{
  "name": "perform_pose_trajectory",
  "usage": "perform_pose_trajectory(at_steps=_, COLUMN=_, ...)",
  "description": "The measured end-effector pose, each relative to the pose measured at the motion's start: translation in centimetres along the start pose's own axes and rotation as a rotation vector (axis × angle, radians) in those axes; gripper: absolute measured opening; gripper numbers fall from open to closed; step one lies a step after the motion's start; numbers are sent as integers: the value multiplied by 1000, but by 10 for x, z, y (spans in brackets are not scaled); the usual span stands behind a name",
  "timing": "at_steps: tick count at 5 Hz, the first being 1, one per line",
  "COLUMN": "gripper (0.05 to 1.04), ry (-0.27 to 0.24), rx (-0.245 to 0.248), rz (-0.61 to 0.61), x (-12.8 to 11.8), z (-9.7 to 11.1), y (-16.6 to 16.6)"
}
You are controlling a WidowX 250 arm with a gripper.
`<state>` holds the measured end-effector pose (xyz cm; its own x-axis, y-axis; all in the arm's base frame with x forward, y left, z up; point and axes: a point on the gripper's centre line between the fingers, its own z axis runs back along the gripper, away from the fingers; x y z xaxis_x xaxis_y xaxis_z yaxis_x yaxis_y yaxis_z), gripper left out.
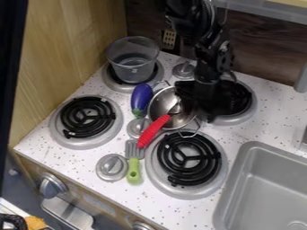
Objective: Move the wok to the bottom left corner burner
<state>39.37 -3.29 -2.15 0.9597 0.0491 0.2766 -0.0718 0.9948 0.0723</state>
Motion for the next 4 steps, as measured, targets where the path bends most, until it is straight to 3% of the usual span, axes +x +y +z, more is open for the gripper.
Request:
perform_pose_trajectory(at_steps=1, gripper=364, ry=7, rx=-6, rz=-20, x=-2, z=-5, y=-1)
perform_pose_trajectory(at_steps=2, gripper=162, ry=3, rx=6, rz=-29, x=-2, z=-5, y=0)
perform_pose_trajectory(at_steps=3, gripper=97, ry=-2, rx=17, rz=-56, x=-1, z=-4, y=-1)
perform_pose_trajectory(at_steps=4, gripper=89, ry=3, rx=58, rz=-96, x=-4, z=-3, y=-2)
